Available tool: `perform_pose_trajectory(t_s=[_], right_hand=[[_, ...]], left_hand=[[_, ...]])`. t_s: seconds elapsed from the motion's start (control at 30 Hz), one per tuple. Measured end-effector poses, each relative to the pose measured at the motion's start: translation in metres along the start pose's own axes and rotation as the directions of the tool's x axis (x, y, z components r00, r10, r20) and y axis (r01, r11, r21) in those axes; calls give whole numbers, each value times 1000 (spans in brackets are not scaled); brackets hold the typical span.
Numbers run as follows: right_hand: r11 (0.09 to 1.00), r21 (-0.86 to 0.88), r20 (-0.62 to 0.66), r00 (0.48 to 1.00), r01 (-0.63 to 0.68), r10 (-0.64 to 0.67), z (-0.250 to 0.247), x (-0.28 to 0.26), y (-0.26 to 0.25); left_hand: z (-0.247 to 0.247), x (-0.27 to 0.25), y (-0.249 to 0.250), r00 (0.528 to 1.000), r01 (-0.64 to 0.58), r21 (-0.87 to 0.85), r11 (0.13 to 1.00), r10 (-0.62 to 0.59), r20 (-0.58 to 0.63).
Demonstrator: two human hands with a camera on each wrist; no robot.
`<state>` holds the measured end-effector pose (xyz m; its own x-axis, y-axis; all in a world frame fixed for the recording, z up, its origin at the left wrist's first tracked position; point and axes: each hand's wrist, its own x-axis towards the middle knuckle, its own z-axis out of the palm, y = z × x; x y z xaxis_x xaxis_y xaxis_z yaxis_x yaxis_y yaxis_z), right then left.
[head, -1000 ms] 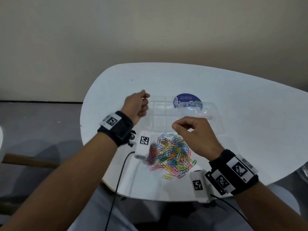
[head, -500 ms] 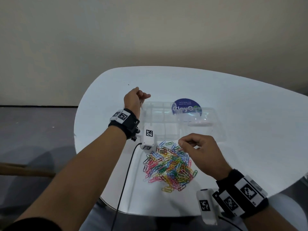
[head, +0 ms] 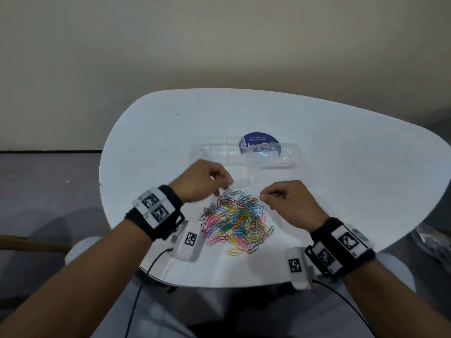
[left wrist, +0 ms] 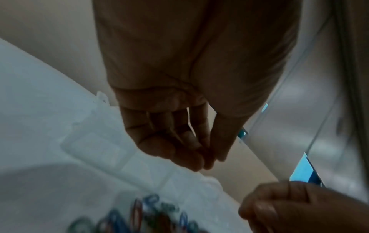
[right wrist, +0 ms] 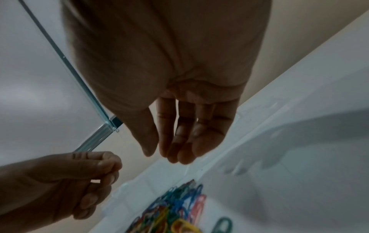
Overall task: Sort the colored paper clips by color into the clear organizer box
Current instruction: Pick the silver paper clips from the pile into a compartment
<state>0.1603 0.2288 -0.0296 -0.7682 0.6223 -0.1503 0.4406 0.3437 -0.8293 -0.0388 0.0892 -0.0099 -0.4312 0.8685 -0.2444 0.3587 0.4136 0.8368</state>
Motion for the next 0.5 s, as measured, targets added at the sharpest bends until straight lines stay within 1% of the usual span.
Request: perform_pose_trajectory(t_s=[0.1, 0.2, 0.27, 0.37, 0.43, 0.5], right_hand=[[988, -156, 52, 999, 1, 7, 8, -9, 2], [959, -281, 153, 988, 28, 16, 14, -21, -1], [928, -373, 208, 976, 26, 57, 17, -27, -2], [867, -498, 202, 976, 28, 84, 23, -30, -4], [853, -521, 180, 980, 25, 81, 26, -29, -5], [864, -504, 158, 985, 25, 63, 26, -26, -4]], left_hand=[[26, -14, -4, 998, -41, 159, 986, 33, 54], [46, -22, 0, 995, -27, 239, 971, 3, 98], [57, -24, 4, 996, -6, 292, 956, -20, 86], [71, -25, 10, 994, 38, 393, 919, -73, 76], [77, -25, 12, 993, 69, 448, 891, -104, 52], [81, -25, 12, 992, 96, 473, 876, -125, 29]])
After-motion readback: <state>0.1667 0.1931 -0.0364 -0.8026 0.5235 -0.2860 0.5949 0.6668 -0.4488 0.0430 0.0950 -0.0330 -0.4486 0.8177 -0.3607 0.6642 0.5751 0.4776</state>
